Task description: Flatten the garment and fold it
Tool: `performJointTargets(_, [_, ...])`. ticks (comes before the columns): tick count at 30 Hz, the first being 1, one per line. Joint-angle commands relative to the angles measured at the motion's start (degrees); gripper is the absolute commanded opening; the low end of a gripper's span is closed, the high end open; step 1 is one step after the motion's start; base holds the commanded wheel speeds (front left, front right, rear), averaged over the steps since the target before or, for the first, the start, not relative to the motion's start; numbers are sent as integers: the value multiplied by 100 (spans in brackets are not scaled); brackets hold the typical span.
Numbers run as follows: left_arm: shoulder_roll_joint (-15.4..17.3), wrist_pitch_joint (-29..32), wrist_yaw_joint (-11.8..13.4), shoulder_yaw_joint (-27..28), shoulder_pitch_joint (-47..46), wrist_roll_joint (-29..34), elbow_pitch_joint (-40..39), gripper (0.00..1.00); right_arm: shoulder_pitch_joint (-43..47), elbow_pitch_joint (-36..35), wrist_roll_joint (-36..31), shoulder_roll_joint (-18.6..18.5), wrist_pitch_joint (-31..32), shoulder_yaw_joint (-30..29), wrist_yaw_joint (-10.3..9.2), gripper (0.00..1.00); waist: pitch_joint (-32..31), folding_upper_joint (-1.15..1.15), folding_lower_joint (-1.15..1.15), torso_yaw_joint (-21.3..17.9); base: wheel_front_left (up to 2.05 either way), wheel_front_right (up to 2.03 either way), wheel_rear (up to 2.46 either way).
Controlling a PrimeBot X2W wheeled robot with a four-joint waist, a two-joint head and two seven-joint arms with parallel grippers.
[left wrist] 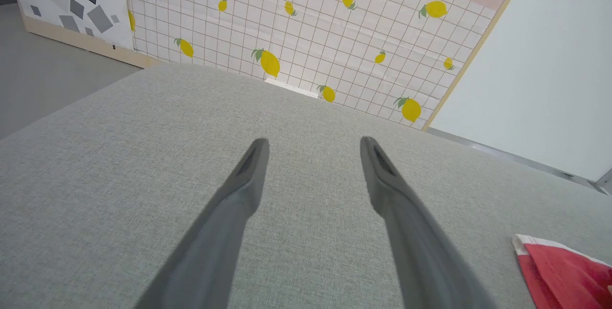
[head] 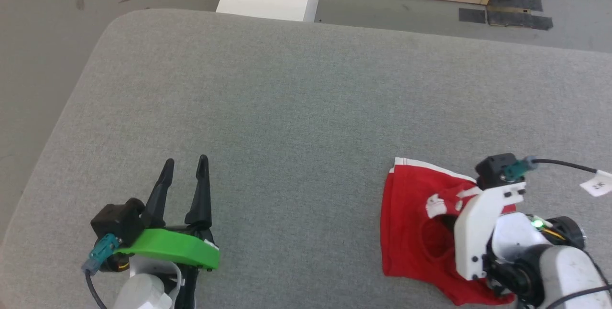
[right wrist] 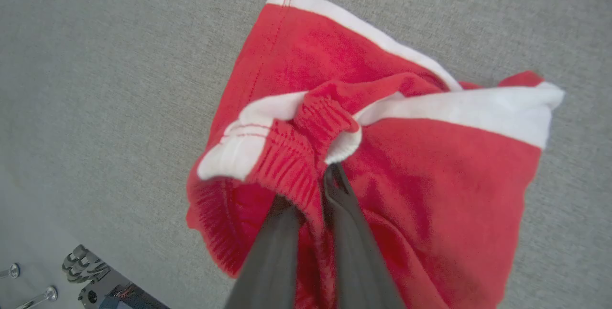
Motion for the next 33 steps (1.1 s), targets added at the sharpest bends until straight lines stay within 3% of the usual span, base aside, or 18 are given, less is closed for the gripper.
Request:
performJointTargets(1, [16, -27, -28, -14, 14, -21, 17, 100, -133, 102, 25, 41, -120, 27, -8, 0, 28, 0, 0, 29, 0, 0, 0])
performJointTargets(17, [28, -27, -37, -167, -55, -65, 114, 100, -441, 1144, 350, 82, -997, 429, -8, 0, 81, 0, 0, 137, 0, 0, 0])
performJointTargets(18, [29, -27, -37, -169, -53, -68, 116, 100, -450, 1169, 336, 82, -1026, 438, -8, 43, 80, 0, 0, 134, 0, 0, 0])
performJointTargets(19, [30, -27, -37, -171, -52, -70, 118, 100, -462, 1174, 302, 82, -1074, 460, -8, 100, 73, 0, 0, 126, 0, 0, 0])
performJointTargets(24, [29, -27, -38, -171, -19, -72, 136, 100, -487, 962, 227, 82, -1007, 660, -8, 100, -23, 0, 0, 53, 0, 0, 0])
performJointTargets(33, [55, -27, -18, -152, 95, -57, 116, 100, -341, -154, 324, 83, -611, 853, -8, 100, -265, 0, 0, -183, 0, 0, 0])
